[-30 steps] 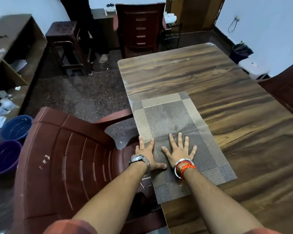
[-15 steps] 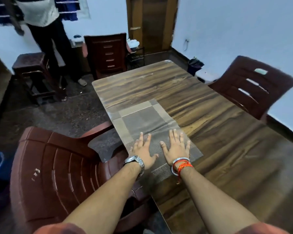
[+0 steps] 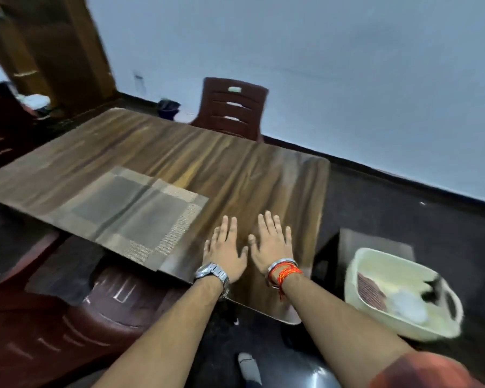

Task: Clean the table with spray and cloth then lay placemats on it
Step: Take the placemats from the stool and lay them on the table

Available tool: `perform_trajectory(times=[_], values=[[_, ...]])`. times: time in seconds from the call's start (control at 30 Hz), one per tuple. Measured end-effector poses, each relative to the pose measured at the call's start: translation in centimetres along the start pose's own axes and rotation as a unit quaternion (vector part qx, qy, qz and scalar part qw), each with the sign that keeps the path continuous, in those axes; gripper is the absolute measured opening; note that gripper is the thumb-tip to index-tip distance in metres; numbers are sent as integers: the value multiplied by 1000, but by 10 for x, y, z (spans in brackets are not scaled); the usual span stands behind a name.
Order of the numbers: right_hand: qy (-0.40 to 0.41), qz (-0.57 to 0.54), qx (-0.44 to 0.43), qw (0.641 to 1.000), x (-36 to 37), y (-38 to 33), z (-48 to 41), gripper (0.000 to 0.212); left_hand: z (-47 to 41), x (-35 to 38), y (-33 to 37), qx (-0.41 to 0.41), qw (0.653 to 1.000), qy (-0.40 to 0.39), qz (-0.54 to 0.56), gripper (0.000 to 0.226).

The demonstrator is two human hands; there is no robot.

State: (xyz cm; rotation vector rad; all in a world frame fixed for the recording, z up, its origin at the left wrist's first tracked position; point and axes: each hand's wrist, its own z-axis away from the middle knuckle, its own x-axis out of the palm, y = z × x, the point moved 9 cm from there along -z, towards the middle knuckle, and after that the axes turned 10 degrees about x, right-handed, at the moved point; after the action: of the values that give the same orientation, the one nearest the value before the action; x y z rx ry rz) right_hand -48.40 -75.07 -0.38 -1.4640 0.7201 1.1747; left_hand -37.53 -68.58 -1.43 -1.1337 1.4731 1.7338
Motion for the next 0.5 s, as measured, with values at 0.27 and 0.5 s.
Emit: perform_trajectory(times=[0.27,0.5], values=[[32,-17,106,994,-66,171,31,60,-3,79,175,114,992,-48,-3,71],[0,-24,155,988,-108,360,42,62,-31,182,309,127,988,-87,-18,73]])
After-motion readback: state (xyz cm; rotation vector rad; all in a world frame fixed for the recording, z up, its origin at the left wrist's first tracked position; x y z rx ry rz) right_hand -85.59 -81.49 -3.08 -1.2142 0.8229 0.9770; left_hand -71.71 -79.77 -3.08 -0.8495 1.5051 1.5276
